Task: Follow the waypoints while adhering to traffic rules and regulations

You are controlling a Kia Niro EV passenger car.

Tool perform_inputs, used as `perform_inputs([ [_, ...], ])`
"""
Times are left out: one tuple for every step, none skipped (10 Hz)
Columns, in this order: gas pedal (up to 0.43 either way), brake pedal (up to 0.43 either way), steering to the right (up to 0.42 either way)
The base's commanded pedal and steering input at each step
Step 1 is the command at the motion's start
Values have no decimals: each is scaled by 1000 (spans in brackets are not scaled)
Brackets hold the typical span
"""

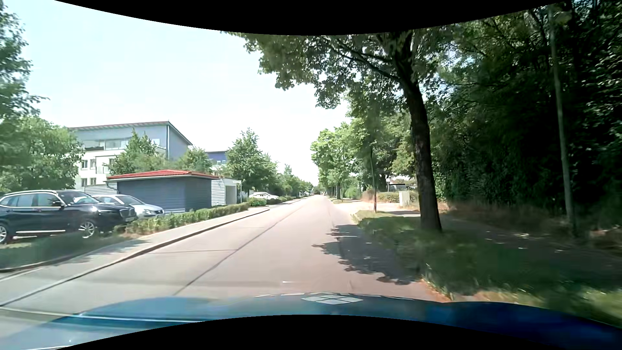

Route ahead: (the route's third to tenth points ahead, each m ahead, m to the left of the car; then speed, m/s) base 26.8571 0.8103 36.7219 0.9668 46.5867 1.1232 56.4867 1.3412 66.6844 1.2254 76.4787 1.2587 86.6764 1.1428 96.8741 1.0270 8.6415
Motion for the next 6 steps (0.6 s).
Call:
perform_inputs([
  [47,0,6],
  [47,0,6],
  [47,0,5],
  [47,0,5],
  [47,0,5],
  [47,0,5],
])
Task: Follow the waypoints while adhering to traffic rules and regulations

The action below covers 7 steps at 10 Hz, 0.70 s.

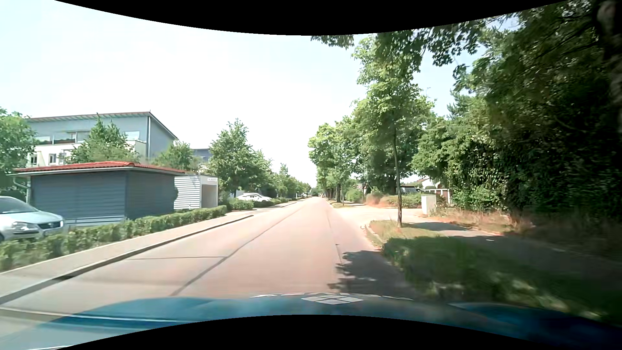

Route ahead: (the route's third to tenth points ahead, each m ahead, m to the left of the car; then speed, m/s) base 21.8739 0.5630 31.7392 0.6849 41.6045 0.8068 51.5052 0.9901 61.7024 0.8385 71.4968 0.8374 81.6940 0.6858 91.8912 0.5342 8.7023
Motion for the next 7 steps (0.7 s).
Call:
perform_inputs([
  [47,0,5],
  [39,0,5],
  [39,0,4],
  [39,0,-2],
  [39,0,-6],
  [39,0,-3],
  [39,0,1],
])
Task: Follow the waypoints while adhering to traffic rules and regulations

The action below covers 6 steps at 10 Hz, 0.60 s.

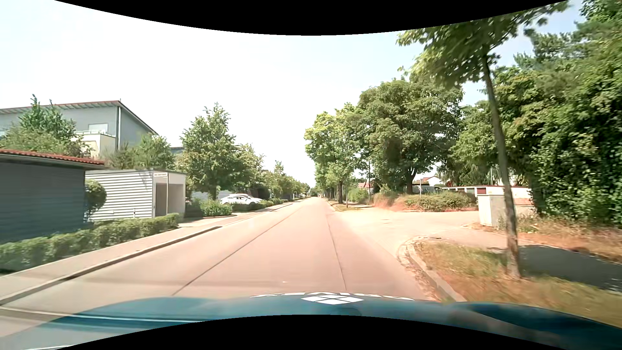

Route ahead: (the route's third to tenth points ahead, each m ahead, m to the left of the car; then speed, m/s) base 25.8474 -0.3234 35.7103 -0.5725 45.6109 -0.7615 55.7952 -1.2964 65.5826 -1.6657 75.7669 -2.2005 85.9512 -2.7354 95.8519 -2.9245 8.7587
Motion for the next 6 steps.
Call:
perform_inputs([
  [28,0,2],
  [28,0,0],
  [28,0,-2],
  [28,0,-3],
  [28,0,-5],
  [28,0,-9],
])
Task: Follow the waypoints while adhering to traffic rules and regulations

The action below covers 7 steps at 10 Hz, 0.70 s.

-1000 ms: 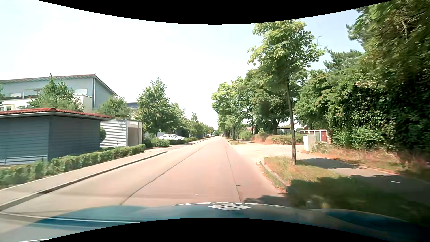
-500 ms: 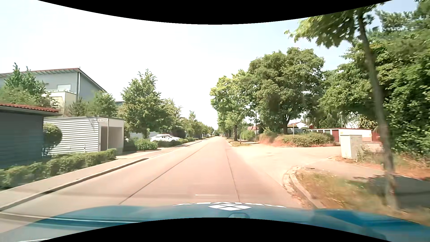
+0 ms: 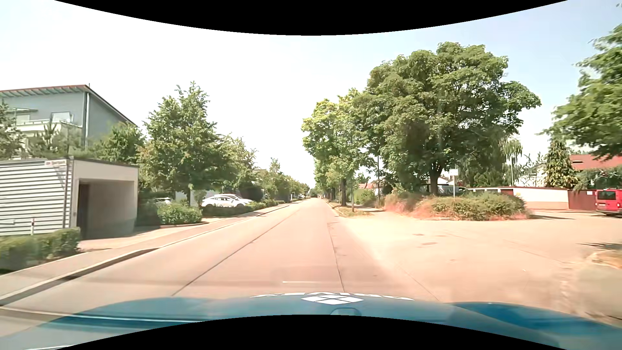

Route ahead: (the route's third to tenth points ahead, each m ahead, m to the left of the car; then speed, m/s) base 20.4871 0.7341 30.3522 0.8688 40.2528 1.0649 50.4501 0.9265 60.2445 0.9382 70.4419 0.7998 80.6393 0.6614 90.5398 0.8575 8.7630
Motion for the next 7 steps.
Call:
perform_inputs([
  [28,0,-10],
  [28,0,-9],
  [28,0,-10],
  [28,0,-10],
  [28,0,-9],
  [28,0,-9],
  [28,0,-9],
])
